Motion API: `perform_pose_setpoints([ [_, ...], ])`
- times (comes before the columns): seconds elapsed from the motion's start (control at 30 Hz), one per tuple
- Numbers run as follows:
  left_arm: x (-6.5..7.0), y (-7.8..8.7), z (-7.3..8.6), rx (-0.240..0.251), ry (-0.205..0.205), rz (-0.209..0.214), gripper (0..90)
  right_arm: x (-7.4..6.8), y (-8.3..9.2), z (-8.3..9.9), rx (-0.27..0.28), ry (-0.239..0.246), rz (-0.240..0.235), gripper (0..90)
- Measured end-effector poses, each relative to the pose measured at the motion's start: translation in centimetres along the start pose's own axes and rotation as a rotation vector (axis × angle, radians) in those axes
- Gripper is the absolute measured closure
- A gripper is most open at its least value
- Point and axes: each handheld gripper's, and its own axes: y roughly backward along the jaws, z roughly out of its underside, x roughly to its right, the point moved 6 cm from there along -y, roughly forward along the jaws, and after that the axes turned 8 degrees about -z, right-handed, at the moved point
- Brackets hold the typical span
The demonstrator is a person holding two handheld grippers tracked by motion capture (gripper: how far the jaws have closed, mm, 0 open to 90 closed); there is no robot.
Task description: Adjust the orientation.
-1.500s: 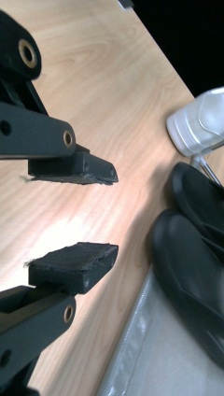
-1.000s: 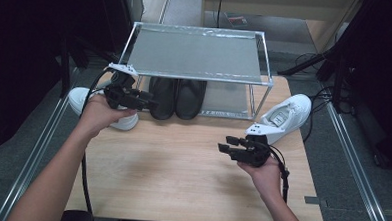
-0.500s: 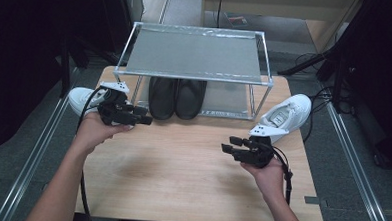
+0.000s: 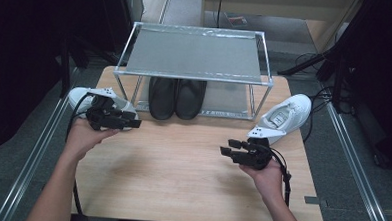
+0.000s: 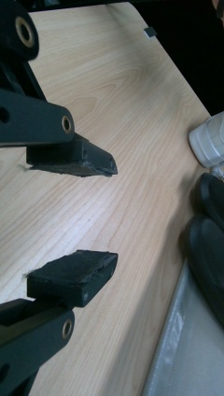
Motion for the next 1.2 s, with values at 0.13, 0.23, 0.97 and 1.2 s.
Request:
perform_pose_setpoints([
  [0.13,-1.1,0.4,0.3,-0.012,0.007,-0.021,51.2,0.1,0.1,0.1,-0.004,-0.005,0.004,52.1],
  [0.23,-2.1,0.5,0.4,-0.020,0.020,-0.040,51.2,0.2,0.2,0.1,0.003,-0.006,0.007,52.0],
  [0.97,-8.7,-2.1,0.8,-0.111,0.085,-0.113,54.2,0.4,0.3,0.9,-0.015,-0.016,0.038,51.2],
  [1.2,-8.8,-4.1,1.2,-0.155,0.073,-0.106,60.1,0.5,0.4,1.1,-0.018,-0.020,0.040,51.0],
])
